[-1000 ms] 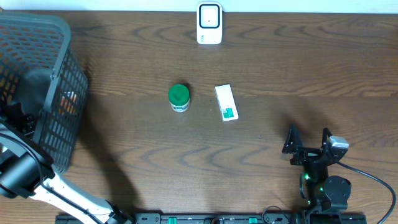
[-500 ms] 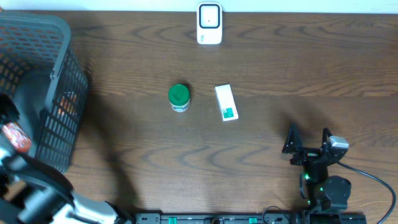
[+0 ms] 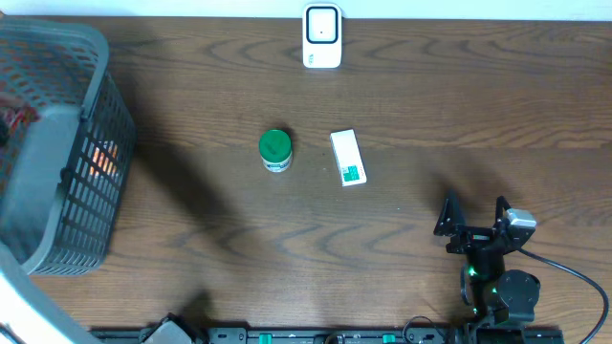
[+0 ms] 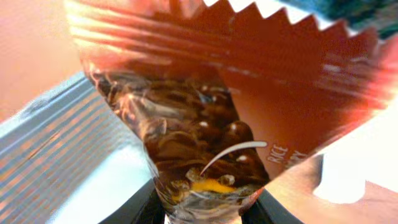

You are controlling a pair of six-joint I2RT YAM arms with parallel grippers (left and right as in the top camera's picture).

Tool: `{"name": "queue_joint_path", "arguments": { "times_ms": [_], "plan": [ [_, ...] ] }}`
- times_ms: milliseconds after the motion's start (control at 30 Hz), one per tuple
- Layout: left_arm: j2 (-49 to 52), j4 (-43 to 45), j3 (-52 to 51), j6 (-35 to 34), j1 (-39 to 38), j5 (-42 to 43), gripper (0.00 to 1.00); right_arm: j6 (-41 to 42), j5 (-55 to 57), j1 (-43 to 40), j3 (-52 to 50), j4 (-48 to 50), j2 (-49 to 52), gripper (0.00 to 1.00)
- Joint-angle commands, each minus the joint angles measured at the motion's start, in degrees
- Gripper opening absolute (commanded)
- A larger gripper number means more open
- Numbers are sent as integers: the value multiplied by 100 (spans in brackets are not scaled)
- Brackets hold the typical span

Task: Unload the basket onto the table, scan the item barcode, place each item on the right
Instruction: 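Return the left gripper to the basket and grasp the red Tora bar, then carry the Tora bar to the scanner and lay it beside the box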

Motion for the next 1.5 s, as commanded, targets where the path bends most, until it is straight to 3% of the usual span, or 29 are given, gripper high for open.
{"name": "queue_joint_path", "arguments": {
  "times_ms": [0,200,367,600,833,1100,1467],
  "plan": [
    [-437,201,90,-529,-74,1694,38,59,13,28,-7,-15,-35,99],
    [-669,297,87,-826,-927,2020,38,59,13,28,-7,-15,-35,99],
    [-391,299,52,-839,-2293,2015,39,59,13,28,-7,-15,-35,99],
    [595,297,-140,-741,-4498,1419,39,57,13,28,-7,-15,-35,99],
    [2028,297,-151,-726,-6006,728,39,59,13,28,-7,-15,-35,99],
    [3663,302,-151,-601,-7042,201,39,59,13,28,-7,-15,-35,99],
    [5023,302,-151,-695,-7523,-514,40,57,13,28,-7,-17,-33,99]
  ]
}}
